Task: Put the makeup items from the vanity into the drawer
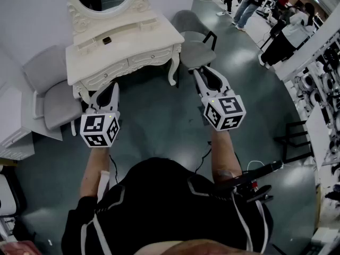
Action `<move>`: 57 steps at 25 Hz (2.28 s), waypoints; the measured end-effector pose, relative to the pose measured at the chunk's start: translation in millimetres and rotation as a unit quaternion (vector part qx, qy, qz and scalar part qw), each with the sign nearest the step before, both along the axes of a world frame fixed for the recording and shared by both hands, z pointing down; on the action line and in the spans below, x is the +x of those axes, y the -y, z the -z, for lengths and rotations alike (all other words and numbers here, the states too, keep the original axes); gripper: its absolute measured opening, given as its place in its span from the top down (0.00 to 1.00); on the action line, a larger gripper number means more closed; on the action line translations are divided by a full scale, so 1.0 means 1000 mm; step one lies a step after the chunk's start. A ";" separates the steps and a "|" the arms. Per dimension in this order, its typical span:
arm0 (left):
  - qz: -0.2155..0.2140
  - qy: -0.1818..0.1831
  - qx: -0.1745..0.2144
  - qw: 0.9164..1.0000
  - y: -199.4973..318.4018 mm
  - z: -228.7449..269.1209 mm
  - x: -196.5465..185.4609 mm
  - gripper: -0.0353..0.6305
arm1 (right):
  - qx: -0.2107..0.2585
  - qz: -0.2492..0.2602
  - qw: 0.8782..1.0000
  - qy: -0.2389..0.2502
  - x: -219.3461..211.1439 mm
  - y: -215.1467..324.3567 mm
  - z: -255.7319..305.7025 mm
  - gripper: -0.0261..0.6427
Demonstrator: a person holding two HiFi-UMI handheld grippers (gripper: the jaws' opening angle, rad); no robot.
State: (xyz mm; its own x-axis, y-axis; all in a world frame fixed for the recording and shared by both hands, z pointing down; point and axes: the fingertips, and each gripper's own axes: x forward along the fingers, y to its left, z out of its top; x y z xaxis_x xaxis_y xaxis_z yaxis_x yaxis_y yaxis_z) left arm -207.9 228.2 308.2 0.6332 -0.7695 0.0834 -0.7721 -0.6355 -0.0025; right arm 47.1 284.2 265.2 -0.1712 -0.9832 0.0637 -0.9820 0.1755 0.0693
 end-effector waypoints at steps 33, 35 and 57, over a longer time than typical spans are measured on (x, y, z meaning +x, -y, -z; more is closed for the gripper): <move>-0.018 0.023 0.011 1.000 -0.024 0.010 0.107 0.94 | 0.025 0.025 0.999 0.034 0.080 -0.030 0.006 0.81; -0.016 0.023 0.012 1.000 -0.024 0.011 0.116 0.94 | 0.024 0.029 0.999 0.033 0.089 -0.030 0.004 0.81; -0.023 -0.010 0.021 0.999 0.142 0.006 0.102 0.94 | 0.004 0.022 0.999 0.028 0.076 0.136 -0.006 0.81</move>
